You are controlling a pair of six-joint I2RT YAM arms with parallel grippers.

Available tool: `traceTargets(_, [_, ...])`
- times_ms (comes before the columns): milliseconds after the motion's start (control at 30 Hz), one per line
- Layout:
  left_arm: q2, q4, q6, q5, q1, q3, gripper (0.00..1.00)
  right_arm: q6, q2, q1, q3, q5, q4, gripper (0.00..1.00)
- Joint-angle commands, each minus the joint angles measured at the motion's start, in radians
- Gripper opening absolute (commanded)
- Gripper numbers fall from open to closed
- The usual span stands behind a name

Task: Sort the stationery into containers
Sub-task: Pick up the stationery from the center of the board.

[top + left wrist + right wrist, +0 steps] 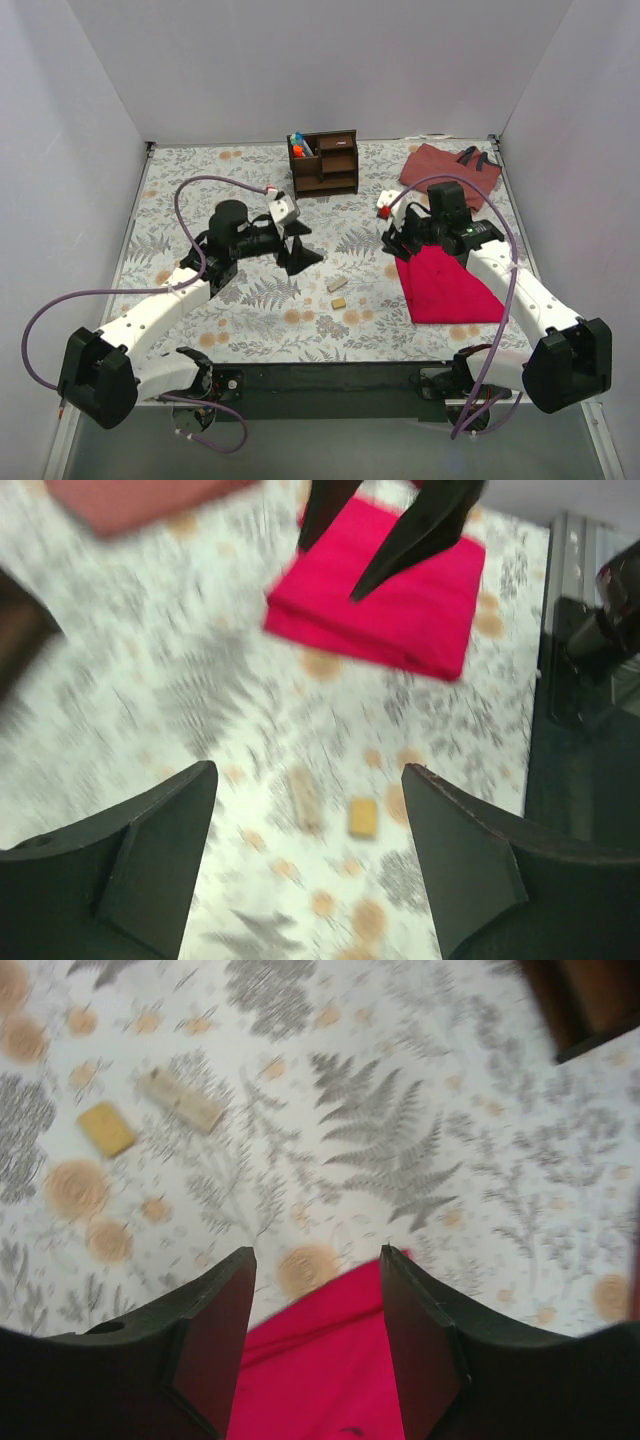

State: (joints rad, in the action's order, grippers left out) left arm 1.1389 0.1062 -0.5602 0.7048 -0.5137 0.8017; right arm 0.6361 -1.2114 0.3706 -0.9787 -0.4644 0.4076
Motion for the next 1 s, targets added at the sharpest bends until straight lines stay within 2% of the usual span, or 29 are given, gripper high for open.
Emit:
traceTargets(0, [-0.060,-0.193,-0.091,-0.176,-0.005,-0.071,0.75,0.312,-0.016,0.045,0.044,-0.108,0.226,0.62])
traceTargets(67, [-0.073,-0.247,-0.139,-0.258,-0.002,-0.075,0.75,0.412,-0.062,0.059,0.013,-0.114,0.264,0.62])
traceTargets(267, [-0.067,-0.286,-0.273,-0.335,0.052,-0.114,0.79,0.611,-0.269,0.122,-0.098,-0.115,0.278,0.62])
traceTargets(300, [-0.061,-0.286,-0.277,-0.338,0.066,-0.124,0.79,0.623,-0.324,0.134,-0.115,-0.112,0.274,0.66])
traceTargets(400, [-0.031,-0.278,-0.297,-0.363,0.162,-0.139,0.79,0.622,-0.408,0.174,-0.156,-0.117,0.231,0.67])
traceTargets(733, [-0.036,-0.298,-0.213,-0.413,0.282,-0.119,0.79,0.770,-0.534,0.260,-0.181,-0.148,0.188,0.67])
traceTargets(967, [-0.027,-0.267,-0.187,-0.407,0.313,-0.125,0.80,0.784,-0.571,0.266,-0.186,-0.152,0.189,0.65])
